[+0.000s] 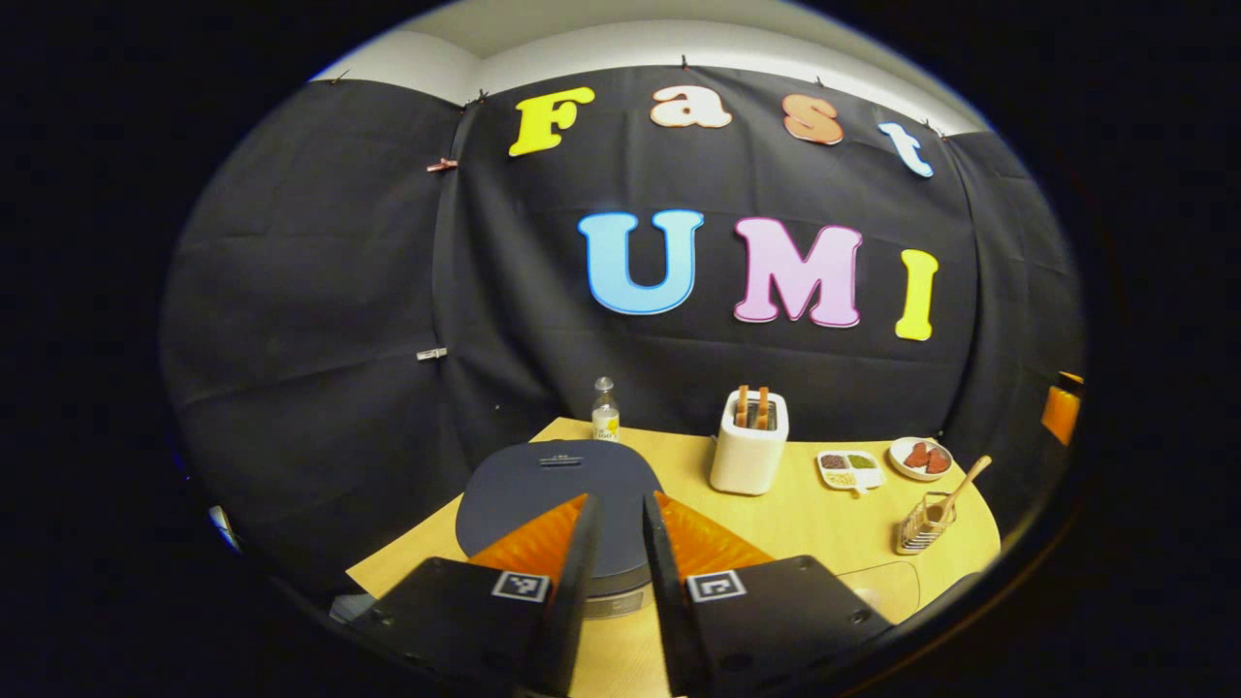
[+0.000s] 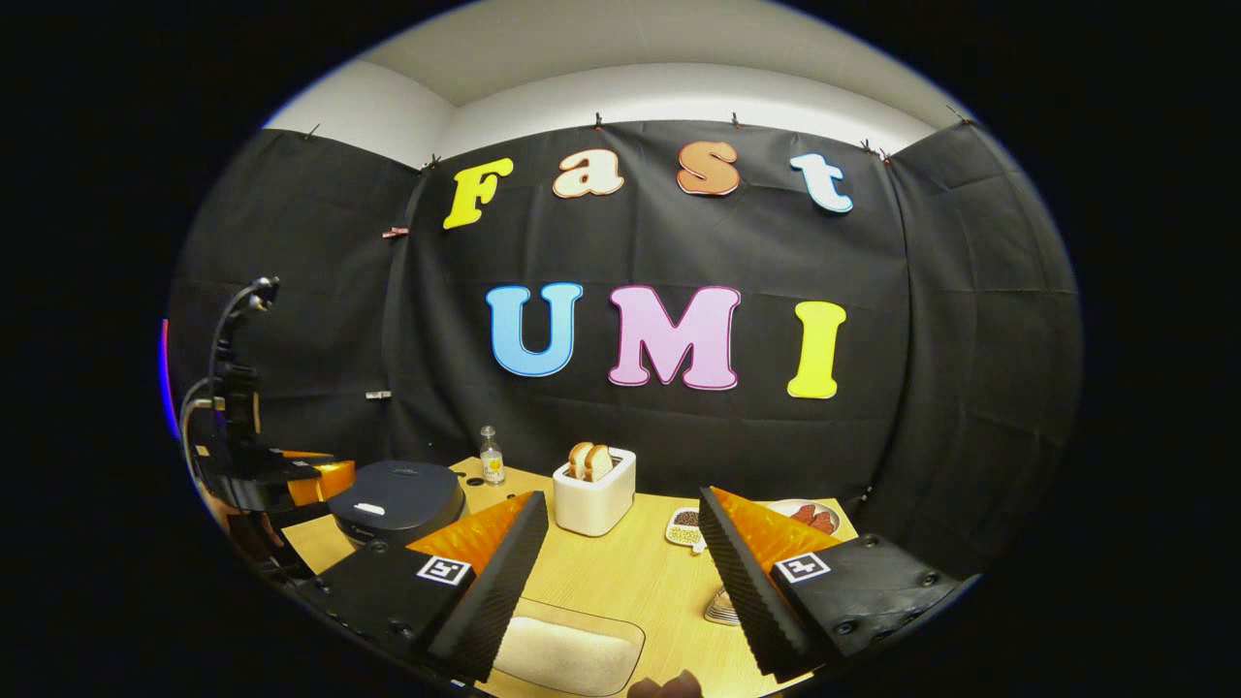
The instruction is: Close the left gripper, press the button to open the rice cooker; take a wooden spoon from the chopstick holder with the right hand, scoop a spoonful of rice and pour it into the rice cooker, then put the wooden spoon back into the chopstick holder.
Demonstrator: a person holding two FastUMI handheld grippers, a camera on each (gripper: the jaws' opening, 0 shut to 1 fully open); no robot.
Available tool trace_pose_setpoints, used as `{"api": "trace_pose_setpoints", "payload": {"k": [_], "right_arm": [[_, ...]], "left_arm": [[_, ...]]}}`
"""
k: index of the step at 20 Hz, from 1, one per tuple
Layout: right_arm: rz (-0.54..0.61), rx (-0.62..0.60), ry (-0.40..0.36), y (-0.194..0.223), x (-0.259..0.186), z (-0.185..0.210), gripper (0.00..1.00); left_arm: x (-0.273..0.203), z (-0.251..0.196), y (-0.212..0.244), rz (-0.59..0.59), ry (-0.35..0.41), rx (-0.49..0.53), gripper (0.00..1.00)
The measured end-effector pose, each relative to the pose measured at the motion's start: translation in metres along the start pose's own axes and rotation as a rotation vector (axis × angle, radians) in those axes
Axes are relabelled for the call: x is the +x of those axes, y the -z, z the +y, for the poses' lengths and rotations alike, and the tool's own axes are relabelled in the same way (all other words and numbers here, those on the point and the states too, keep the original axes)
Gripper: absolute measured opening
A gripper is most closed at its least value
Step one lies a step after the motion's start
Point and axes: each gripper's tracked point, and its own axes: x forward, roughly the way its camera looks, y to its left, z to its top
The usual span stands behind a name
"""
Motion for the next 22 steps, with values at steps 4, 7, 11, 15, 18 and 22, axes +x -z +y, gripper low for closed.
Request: {"api": "trace_pose_setpoints", "payload": {"k": [4, 7, 11, 15, 18, 22], "right_arm": [[0.011, 0.003, -0.006, 0.004, -0.002, -0.002, 0.98], [0.006, 0.002, -0.006, 0.002, -0.003, -0.004, 0.98], [0.016, 0.004, 0.003, 0.006, -0.005, -0.008, 0.98], [0.021, 0.006, 0.019, 0.008, -0.004, -0.014, 0.98], [0.034, 0.016, 0.018, 0.014, -0.003, -0.012, 0.98], [0.033, 0.02, 0.001, 0.013, -0.003, -0.004, 0.98]], "left_arm": [[0.032, 0.022, 0.03, 0.103, -0.066, -0.033, 0.11], [0.051, 0.032, 0.057, 0.222, -0.078, -0.065, 0.06], [0.074, 0.034, 0.073, 0.297, -0.048, -0.091, 0.08], [0.078, 0.038, 0.081, 0.332, -0.042, -0.095, 0.06], [0.085, 0.036, 0.091, 0.397, -0.054, -0.094, 0.06], [0.077, 0.039, 0.081, 0.387, -0.032, -0.229, 0.06]]}}
